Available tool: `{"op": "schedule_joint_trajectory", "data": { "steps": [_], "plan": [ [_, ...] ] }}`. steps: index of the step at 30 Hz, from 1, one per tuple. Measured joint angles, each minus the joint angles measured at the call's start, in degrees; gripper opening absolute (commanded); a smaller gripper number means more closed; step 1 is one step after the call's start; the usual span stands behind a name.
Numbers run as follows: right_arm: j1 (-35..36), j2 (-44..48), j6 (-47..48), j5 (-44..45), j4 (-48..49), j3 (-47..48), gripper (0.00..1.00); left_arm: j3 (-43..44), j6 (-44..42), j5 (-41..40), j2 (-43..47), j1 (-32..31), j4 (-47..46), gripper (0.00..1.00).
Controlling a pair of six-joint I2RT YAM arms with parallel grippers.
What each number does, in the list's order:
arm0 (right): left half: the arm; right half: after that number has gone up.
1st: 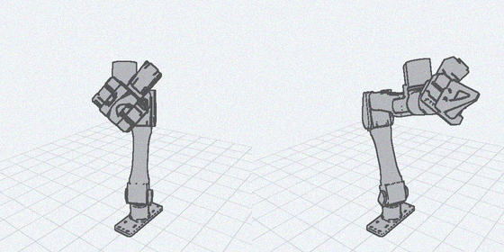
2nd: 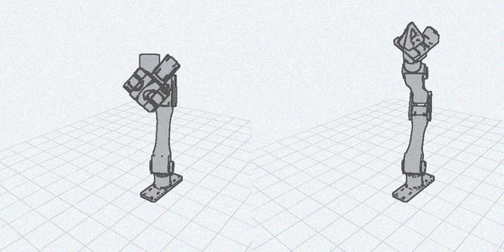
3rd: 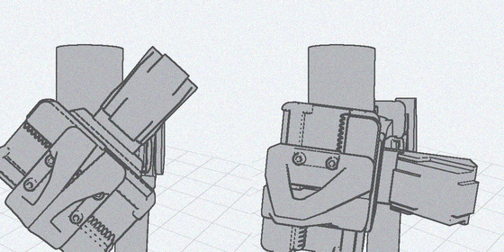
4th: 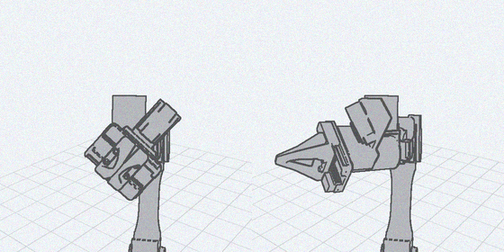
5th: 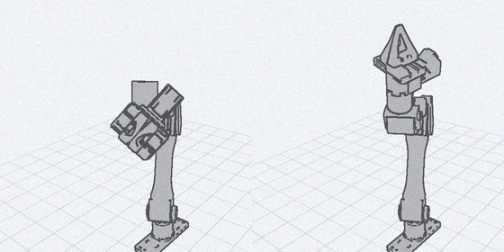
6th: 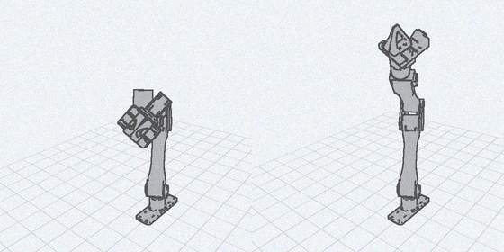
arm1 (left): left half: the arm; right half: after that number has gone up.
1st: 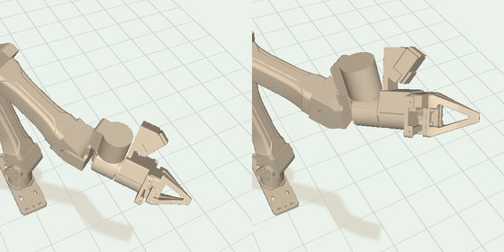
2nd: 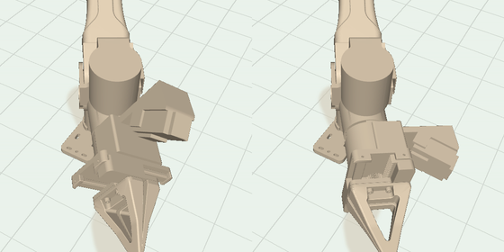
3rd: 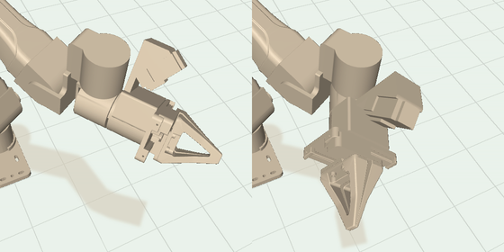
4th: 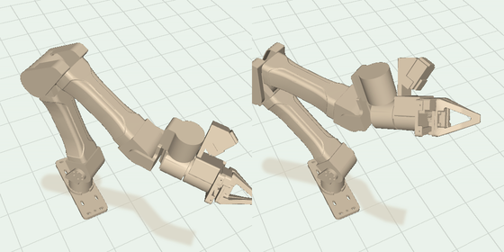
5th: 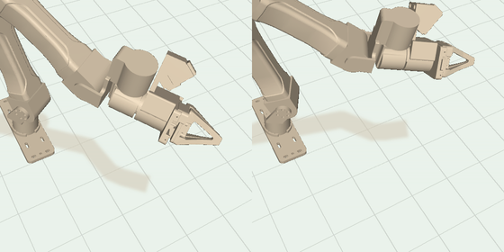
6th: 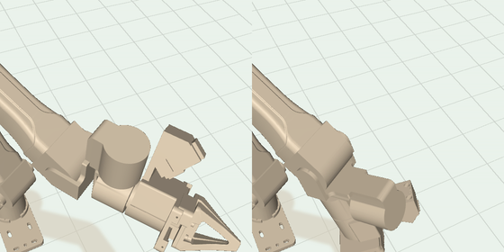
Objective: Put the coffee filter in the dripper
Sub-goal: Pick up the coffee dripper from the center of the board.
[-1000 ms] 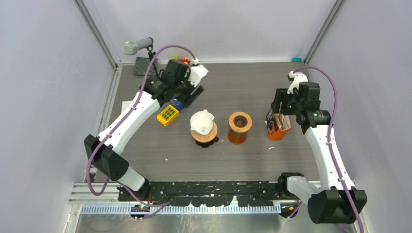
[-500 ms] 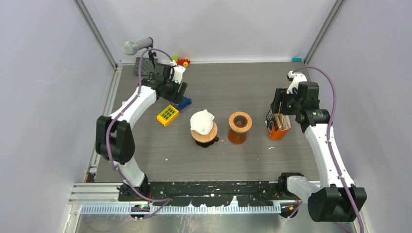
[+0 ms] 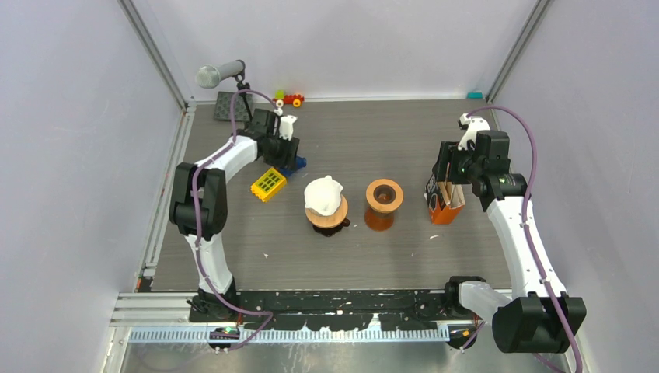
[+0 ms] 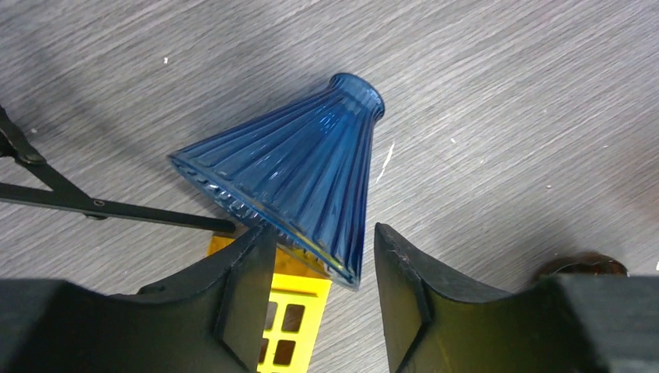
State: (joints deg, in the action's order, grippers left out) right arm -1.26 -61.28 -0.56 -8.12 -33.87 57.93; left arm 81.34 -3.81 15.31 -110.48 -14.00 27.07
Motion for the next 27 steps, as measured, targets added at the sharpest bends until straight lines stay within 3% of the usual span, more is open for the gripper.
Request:
{"op": "schedule_joint_trajectory", "data": {
  "steps": [13,27],
  "plan": [
    [0.0,0.0,0.0,-0.2,0.0,0.0,0.65,0.0,3.4,3.8,-0.1,0.0,-5.1,0.31],
    [0.0,0.0,0.0,-0.8,0.0,0.0,0.65,-0.1,6.5,4.3,-1.9,0.0,-7.5,0.34]
  ]
}}
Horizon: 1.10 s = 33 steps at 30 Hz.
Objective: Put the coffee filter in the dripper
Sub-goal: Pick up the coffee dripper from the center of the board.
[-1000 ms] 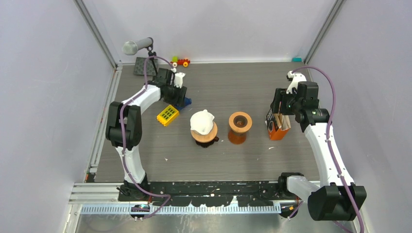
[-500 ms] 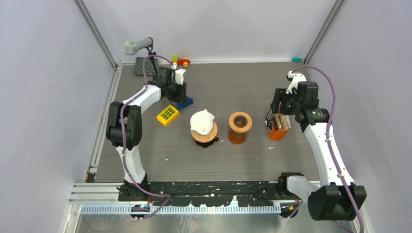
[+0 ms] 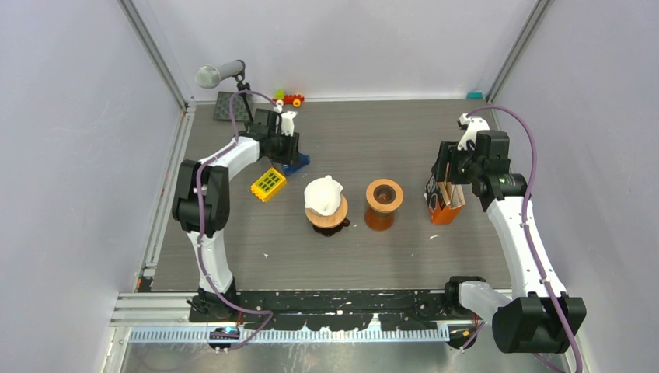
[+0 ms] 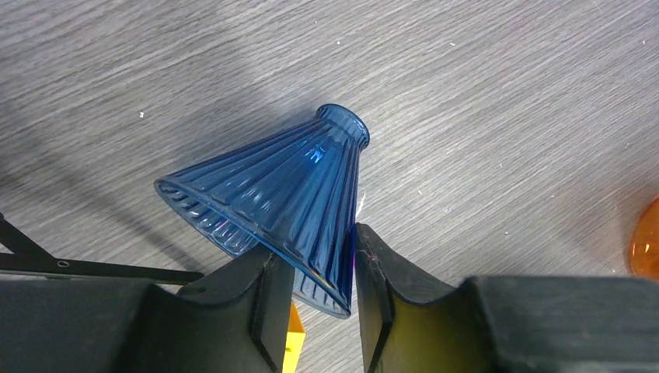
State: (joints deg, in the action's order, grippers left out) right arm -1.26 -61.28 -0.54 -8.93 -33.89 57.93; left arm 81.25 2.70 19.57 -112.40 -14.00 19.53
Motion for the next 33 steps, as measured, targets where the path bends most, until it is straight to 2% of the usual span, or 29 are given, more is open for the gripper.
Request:
{"op": "schedule_joint_trajectory", "data": {
  "steps": [12,18,23,27,33],
  "plan": [
    [0.0,0.0,0.0,-0.4,0.0,0.0,0.65,0.0,0.4,2.3,-0.5,0.0,-0.1,0.00],
    [0.0,0.0,0.0,-0.4,0.0,0.0,0.65,0.0,-3.0,3.0,2.2,-0.1,2.7,0.00],
    [0.0,0.1,0.0,-0.7,0.0,0.0,0.65,2.2,-8.5,3.6,9.7,-1.3,8.0,0.00],
    [0.0,0.2,0.0,-1.1,0.0,0.0,0.65,8.2,-15.6,2.7,16.2,-6.3,13.5,0.00],
    [0.0,0.3,-0.6,-2.2,0.0,0.0,0.65,19.6,-27.4,0.1,20.0,-21.4,23.7,0.00]
  ]
}}
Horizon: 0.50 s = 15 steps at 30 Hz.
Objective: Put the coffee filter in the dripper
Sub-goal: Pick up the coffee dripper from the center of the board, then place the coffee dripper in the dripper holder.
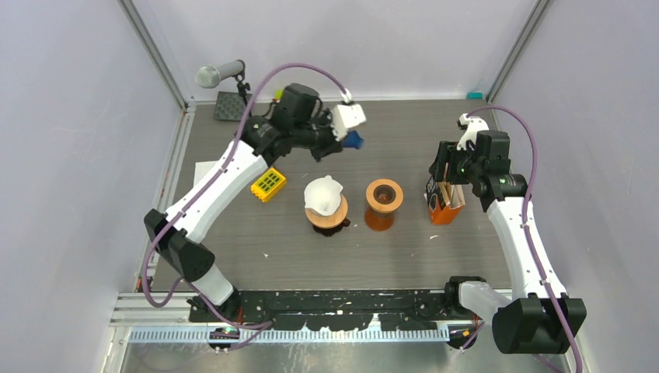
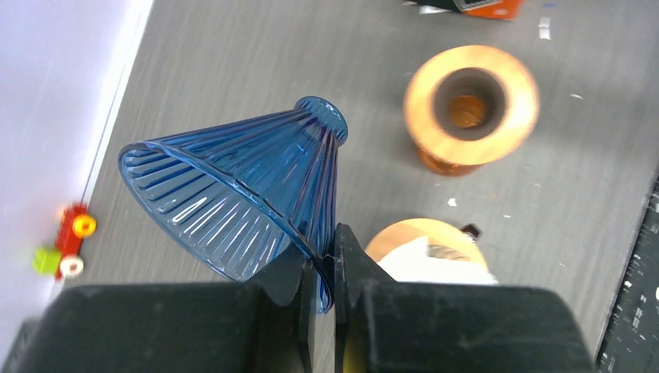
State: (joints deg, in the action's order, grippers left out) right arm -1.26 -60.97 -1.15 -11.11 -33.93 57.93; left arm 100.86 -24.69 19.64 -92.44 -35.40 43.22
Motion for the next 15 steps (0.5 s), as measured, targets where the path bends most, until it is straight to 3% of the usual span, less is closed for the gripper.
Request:
{"op": "schedule_joint_trajectory", "data": {
  "steps": [5,10,15],
  "plan": [
    [-0.1,0.0,-1.5,-0.5,-0.4,0.2,0.64,6.8,-7.9,-3.7,-1.7,-11.1,9.5,0.00],
    [-0.6,-0.4,-2.9,-0.8,-1.9,2.3,0.64,14.8,-15.1,-11.3,-9.0,-20.8,17.3,0.00],
    [-1.4,-1.5,-4.7,-2.8,-2.3,3.8,0.64,15.5,-20.0,-20.0,-15.1,-28.1,20.9,0.00]
  ]
}}
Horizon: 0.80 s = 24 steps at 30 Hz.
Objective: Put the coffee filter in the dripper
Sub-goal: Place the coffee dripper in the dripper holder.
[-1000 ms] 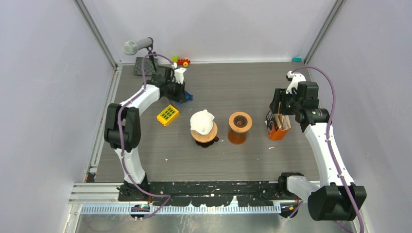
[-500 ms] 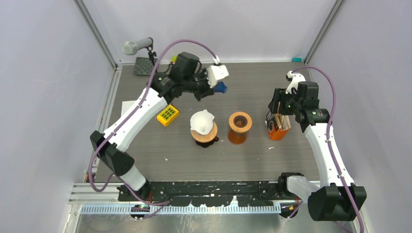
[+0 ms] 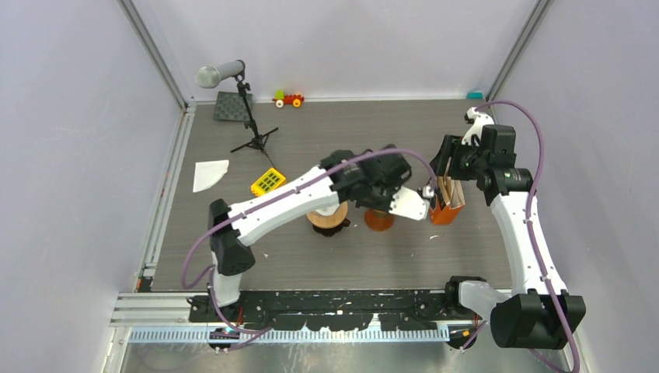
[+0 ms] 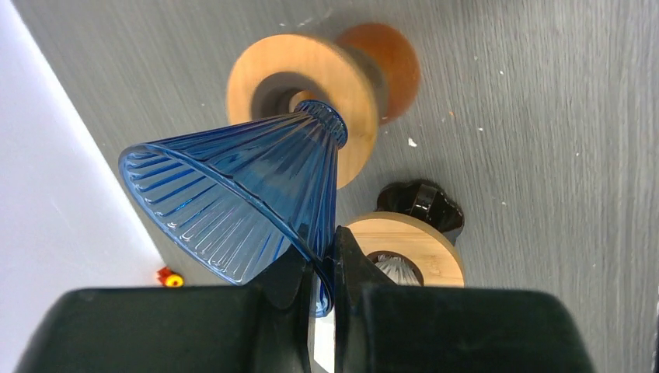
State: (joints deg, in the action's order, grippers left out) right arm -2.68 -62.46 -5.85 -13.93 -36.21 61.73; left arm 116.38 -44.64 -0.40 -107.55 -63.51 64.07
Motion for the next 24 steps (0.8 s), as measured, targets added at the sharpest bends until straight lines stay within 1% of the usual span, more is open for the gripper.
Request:
{"op": "schedule_joint_trajectory", "data": {
  "steps": [6,12,19,24],
  "plan": [
    [-2.0,-2.6,-1.5,-4.8,-2.8,1.7,0.62,0.0,-4.0,-8.4,-4.3,-5.1,0.7,0.00],
    [-2.3,-3.1,-1.6,-7.8,-3.3,2.8,0.62,0.0,-6.0,-13.6,-4.5,-5.5,-0.1,0.00],
    [-2.3,-3.1,-1.4,-11.6,-3.8,3.1,0.61,0.0,-7.5,-16.2,-4.5,-5.4,-0.9,0.00],
    [-2.3,-4.4,-1.4,-15.8,-5.4,7.2,0.61,0.0,-8.3,-16.2,-4.9,-5.4,-0.9,0.00]
  ]
}}
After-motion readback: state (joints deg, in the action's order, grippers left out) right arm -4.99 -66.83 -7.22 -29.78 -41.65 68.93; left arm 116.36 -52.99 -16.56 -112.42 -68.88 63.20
